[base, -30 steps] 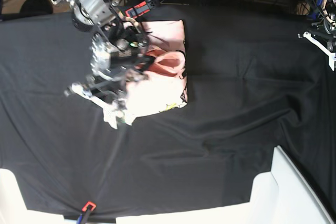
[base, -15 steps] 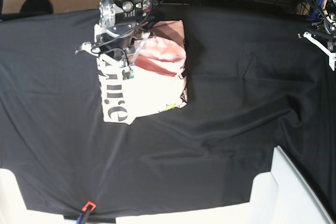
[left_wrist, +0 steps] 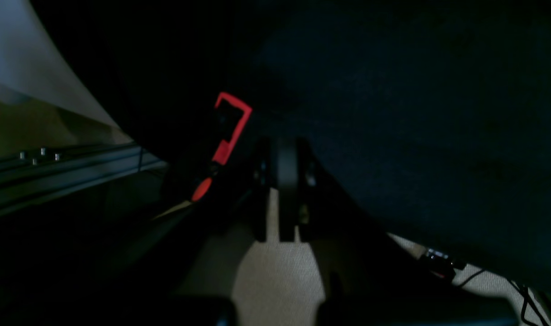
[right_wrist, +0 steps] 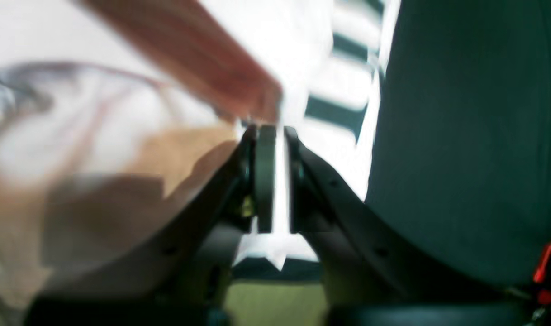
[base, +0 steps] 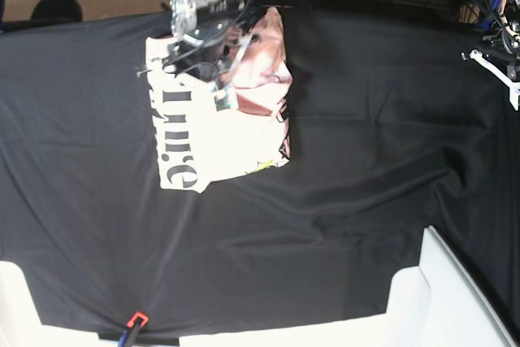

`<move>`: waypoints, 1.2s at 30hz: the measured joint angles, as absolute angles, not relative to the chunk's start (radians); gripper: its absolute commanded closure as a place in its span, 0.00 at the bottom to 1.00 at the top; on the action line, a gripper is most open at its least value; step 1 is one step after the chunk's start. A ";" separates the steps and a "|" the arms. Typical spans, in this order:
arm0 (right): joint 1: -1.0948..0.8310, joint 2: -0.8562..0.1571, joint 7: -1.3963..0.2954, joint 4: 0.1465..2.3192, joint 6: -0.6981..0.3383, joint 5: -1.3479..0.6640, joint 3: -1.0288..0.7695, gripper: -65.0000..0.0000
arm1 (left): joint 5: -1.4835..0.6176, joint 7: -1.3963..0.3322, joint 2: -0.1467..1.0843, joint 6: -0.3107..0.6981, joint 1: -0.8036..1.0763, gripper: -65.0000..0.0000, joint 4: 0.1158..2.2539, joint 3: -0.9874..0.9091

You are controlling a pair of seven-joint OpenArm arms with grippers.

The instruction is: Fold the T-shirt properly

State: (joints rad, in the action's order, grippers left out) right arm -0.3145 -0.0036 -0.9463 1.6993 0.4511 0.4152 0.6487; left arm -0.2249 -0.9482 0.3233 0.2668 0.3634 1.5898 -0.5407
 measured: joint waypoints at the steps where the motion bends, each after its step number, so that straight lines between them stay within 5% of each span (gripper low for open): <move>1: -0.308 0.004 -0.946 1.699 0.470 0.423 0.633 0.73 | -0.225 -0.948 0.323 0.267 0.363 0.94 1.590 -0.541; 4: -0.286 0.004 -0.927 1.705 0.462 0.426 0.630 0.58 | -0.225 -0.948 0.322 0.267 0.363 0.94 1.590 -0.541; 8: -0.300 0.006 -0.935 1.705 0.462 0.424 0.633 0.50 | -0.225 -0.948 0.323 0.267 0.363 0.94 1.590 -0.541; 30: -0.284 0.020 -0.942 1.788 0.466 0.418 0.693 0.50 | -0.228 -0.949 0.321 0.267 0.342 0.94 1.594 -0.540; 36: -0.274 0.028 -0.935 1.785 0.443 0.394 0.600 0.50 | -0.250 -0.945 0.296 0.594 0.368 0.93 1.769 -0.295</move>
